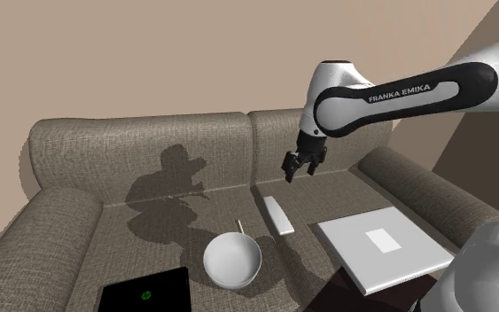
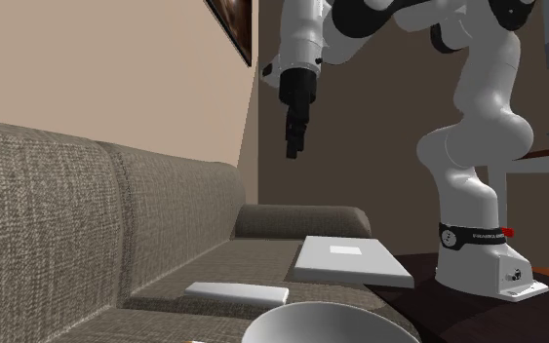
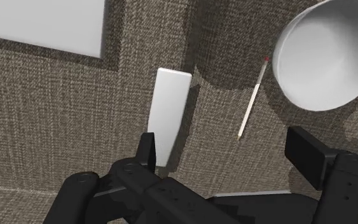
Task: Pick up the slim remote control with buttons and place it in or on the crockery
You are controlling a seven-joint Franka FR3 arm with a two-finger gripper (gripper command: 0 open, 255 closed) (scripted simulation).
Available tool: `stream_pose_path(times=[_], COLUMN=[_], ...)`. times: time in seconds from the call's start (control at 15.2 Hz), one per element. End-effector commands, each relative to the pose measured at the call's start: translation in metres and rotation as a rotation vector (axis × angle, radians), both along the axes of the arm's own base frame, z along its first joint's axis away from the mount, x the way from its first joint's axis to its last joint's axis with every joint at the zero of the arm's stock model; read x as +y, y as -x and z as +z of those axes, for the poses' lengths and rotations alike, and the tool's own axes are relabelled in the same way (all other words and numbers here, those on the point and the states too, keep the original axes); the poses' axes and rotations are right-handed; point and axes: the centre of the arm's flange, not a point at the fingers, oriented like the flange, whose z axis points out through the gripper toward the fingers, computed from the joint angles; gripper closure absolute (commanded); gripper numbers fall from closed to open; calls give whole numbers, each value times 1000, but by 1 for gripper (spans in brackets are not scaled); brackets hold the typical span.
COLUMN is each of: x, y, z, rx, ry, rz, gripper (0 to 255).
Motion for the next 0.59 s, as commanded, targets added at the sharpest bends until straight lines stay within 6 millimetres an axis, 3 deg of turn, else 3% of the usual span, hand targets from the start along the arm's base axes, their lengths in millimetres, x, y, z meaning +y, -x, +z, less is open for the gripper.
stream_pose_path(times=[0.0, 0.53], x=[-4, -21], y=[-11, -62], z=[-22, -115], rx=[6, 35], ry=[3, 16], rz=[-24, -119], gripper=[0, 0])
